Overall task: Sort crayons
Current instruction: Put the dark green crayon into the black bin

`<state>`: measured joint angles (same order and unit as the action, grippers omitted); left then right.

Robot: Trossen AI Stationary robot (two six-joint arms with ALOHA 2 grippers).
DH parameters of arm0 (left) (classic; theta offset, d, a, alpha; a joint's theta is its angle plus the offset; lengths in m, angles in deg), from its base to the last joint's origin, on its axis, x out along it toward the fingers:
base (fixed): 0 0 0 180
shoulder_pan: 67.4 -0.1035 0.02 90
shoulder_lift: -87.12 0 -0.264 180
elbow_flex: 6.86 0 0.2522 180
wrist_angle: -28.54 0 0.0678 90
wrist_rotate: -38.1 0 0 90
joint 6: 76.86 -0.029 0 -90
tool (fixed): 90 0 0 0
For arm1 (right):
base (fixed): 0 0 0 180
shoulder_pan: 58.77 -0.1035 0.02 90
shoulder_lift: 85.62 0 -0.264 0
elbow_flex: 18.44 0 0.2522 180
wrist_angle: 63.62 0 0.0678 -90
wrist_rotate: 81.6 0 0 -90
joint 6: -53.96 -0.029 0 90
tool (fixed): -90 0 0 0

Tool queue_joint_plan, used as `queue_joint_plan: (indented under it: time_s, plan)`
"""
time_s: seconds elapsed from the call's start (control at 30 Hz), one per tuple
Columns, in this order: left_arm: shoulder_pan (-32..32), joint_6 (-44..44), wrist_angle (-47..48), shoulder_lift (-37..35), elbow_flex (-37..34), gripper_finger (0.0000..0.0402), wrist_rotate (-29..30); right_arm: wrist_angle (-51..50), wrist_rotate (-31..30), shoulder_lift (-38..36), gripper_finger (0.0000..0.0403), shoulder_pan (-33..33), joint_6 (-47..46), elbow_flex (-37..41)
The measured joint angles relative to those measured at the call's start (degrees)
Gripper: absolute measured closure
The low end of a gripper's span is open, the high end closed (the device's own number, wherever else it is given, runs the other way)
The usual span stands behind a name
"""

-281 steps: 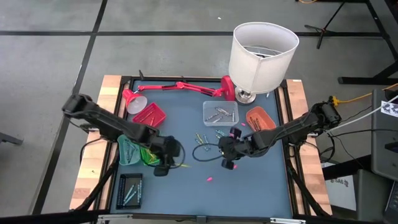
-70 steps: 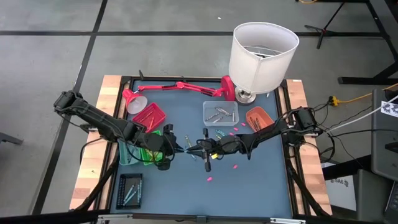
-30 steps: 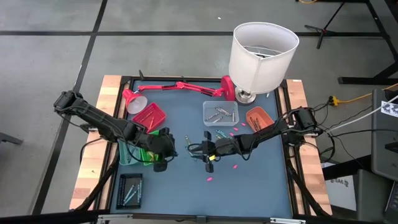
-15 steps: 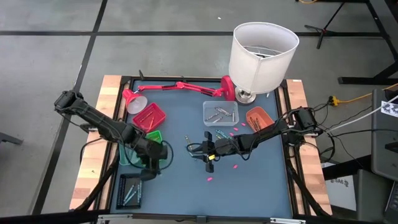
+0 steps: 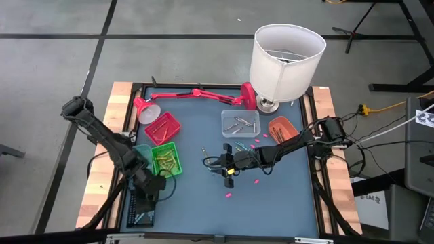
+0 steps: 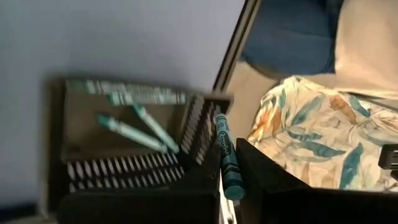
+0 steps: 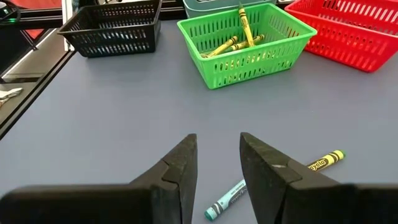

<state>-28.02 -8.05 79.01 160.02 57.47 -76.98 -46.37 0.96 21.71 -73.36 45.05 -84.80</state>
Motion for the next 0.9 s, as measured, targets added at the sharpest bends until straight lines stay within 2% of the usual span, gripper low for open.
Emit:
queue_joint_plan:
  time_s: [0.13, 0.4, 0.67, 0.9]
  plan:
    - [5.31, 7.32, 0.67, 0.0, 0.0, 0.0391, 0.86, 0.02, 0.0, 0.0, 0.0284, 0.0, 0.0, 0.0]
    - [13.35, 17.61, 3.42, -0.01, 0.0, 0.038, 8.41, 0.29, 0.0, 0.31, 0.0284, -0.02, -3.22, 0.0]
    - [16.28, 25.57, 8.37, -0.01, 0.0, 0.0352, 10.69, -0.5, -0.02, 1.53, 0.0284, -0.04, -5.01, 0.0]
    - [16.5, 25.62, 11.05, 0.0, 0.0, 0.0315, 12.07, -0.82, -1.64, 1.68, 0.0284, -0.04, -7.34, 0.0]
